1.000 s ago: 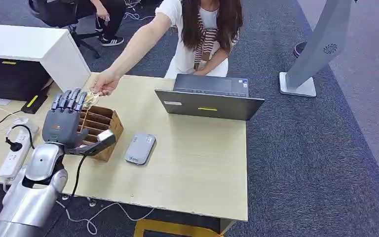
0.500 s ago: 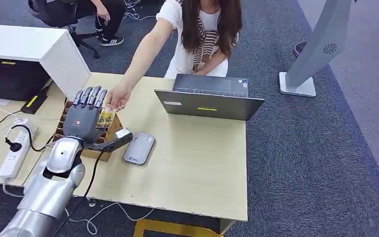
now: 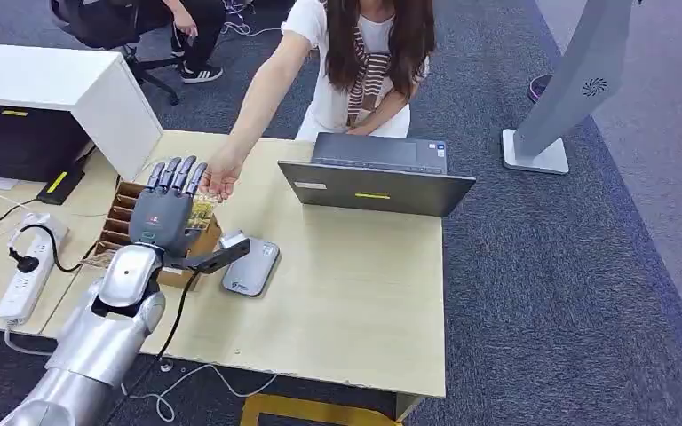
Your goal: Pass the card to the sensor for recognition and then transmit it.
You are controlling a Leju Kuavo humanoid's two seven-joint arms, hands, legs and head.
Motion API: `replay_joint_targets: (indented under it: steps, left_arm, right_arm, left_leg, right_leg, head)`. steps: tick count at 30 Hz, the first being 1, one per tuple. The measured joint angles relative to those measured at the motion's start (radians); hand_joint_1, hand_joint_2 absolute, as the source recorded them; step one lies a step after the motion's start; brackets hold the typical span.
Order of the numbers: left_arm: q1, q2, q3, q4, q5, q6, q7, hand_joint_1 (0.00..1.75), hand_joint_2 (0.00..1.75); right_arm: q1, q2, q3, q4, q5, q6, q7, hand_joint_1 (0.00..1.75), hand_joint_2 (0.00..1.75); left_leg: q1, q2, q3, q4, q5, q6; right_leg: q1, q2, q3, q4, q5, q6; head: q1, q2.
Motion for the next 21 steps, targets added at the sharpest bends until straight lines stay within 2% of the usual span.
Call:
replay_joint_targets:
  steps: [1,2,21]
  left_arm:
    - [0.000,-0.001,-0.002,0.002,0.001,0.000,0.001,0.00,1.75]
    - [0.000,-0.002,-0.003,0.002,0.001,0.000,0.001,1.75,1.75]
    - [-0.010,-0.016,-0.011,0.011,0.006,0.003,0.000,1.75,1.75]
  right_arm:
    - [0.000,0.000,0.000,0.000,0.000,0.000,0.000,0.00,1.75]
    - [0.000,0.000,0.000,0.000,0.000,0.000,-0.001,0.00,1.75]
    - [0.000,0.000,-0.008,0.000,-0.001,0.003,-0.010,0.00,1.75]
  left_leg:
    - [0.000,0.000,0.000,0.000,0.000,0.000]
    - [0.000,0.000,0.000,0.000,0.000,0.000]
    - [0.000,0.000,0.000,0.000,0.000,0.000]
  right_leg:
    - [0.000,0.000,0.000,0.000,0.000,0.000]
    - [0.000,0.000,0.000,0.000,0.000,0.000]
    - [0.000,0.000,0.000,0.000,0.000,0.000]
  head:
    - [0.000,0.000]
    - [0.000,0.000]
    - [0.000,0.000]
